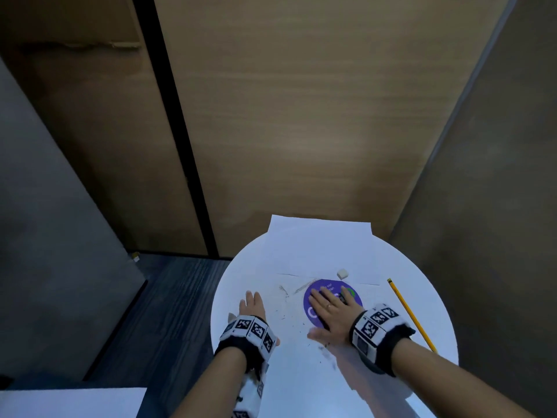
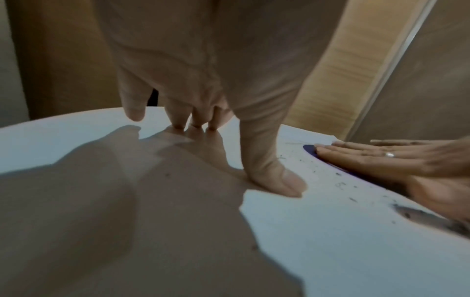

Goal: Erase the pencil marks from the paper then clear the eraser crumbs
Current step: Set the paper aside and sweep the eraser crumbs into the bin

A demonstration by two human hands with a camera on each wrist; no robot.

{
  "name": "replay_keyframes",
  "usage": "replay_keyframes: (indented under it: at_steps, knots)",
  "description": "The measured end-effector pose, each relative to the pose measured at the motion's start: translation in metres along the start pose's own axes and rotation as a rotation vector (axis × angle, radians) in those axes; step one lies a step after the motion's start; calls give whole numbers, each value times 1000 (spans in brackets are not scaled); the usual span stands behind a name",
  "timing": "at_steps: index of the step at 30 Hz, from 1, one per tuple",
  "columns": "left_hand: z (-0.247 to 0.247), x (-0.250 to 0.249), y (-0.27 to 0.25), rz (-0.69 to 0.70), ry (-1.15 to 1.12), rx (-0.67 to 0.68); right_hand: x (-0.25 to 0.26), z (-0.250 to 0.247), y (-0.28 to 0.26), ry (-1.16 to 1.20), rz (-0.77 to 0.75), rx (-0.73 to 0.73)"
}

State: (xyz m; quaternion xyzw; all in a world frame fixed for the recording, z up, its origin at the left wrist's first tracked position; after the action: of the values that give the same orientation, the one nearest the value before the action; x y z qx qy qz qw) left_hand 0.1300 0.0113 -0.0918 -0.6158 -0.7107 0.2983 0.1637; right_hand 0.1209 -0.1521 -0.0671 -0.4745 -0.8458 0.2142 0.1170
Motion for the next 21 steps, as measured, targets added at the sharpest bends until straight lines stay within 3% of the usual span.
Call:
replay_keyframes:
  at_steps: [6,8,12,15,18,20,21]
  knots:
    - [1,4,1,30,-50,3,32,-12,-8,-111,-183,-91]
    - [1,4,1,37,-69,3,14,-18,6,-74,-97,-5]
    - [3,4,1,40,-72,9,-1,-9,32,-81,-10,0]
    - [5,5,5,42,-115,-9,29,-6,15,-204,-168,-69]
    - [5,6,8,35,-139,-27,54,10,-6,-212,-373,36]
    - [5,6,7,34,-147,-29,54,-13,-9,-218,-397,-52]
    - [5,6,6,33,-141,-27,51,-32,-6,-156,-380,-166]
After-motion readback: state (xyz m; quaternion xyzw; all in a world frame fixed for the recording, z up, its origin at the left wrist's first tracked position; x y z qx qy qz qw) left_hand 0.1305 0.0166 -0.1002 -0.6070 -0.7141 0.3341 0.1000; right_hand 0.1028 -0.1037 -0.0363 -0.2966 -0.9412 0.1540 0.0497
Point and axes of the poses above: each hand's wrist, its own y-axis towards the middle knuckle, its own z-axis out of the palm, x = y × z, the point moved 10 cm from there along y, towards the middle knuckle, and after that the axes turned 2 degrees about -z, right-handed, at the moved point
